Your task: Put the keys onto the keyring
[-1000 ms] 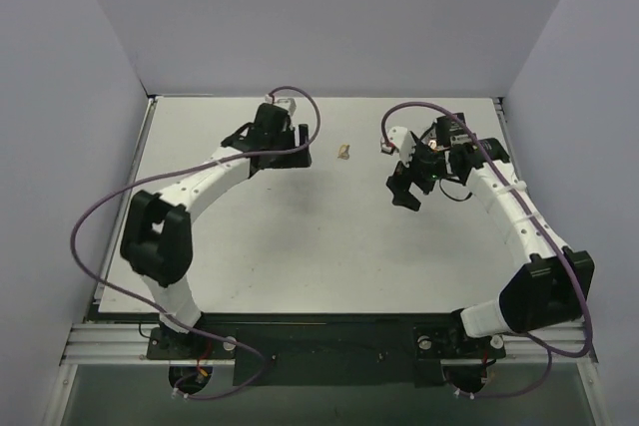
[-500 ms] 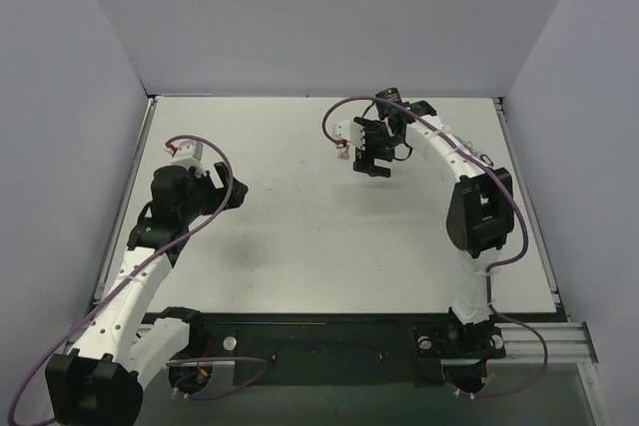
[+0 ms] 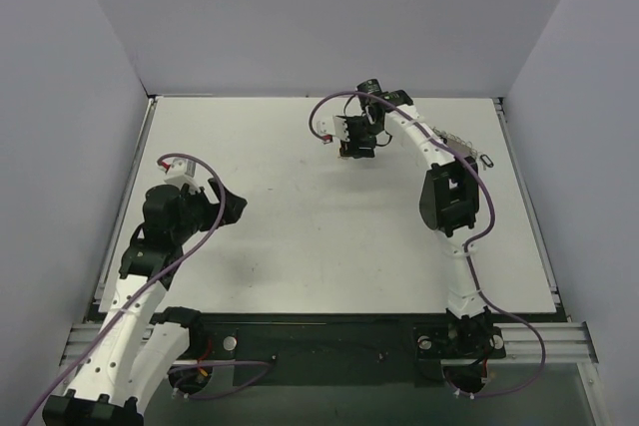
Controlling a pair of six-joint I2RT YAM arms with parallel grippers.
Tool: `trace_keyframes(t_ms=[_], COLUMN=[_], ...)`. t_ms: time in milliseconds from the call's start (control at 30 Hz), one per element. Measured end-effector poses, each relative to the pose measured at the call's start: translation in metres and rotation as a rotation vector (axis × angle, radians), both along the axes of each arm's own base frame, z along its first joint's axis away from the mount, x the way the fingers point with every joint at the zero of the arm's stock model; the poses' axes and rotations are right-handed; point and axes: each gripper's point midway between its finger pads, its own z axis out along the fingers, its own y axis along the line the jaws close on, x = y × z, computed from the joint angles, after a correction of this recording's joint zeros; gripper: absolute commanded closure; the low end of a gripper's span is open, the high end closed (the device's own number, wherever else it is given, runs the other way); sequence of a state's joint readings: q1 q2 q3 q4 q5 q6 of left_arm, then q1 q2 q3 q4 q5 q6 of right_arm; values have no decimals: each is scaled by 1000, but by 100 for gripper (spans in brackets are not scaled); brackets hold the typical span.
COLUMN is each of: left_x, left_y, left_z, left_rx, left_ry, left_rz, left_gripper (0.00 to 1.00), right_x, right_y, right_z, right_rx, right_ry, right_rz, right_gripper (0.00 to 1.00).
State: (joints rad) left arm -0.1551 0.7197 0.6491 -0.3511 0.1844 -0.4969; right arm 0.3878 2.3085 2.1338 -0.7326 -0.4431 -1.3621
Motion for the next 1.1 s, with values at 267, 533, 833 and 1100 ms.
trace_keyframes(t_ms=[267, 533, 833, 1100], left_x=[0, 3, 2, 2], left_y=[-1, -11, -13, -13], left_z=[-12, -13, -16, -16], left_rx=[-4, -48, -53, -53], left_ry=[50, 67, 83, 82], left_rz=[2, -35, -40, -40], left_gripper=[8, 9, 9, 9], right_x=[8, 10, 18, 17], right_y=[9, 17, 30, 30], right_z=[-16, -30, -22, -46], right_rx=[-14, 1, 28, 15], right_ry=[11, 41, 15, 56], right_rz=[53, 46, 36, 26], right_gripper=[65, 71, 75, 77])
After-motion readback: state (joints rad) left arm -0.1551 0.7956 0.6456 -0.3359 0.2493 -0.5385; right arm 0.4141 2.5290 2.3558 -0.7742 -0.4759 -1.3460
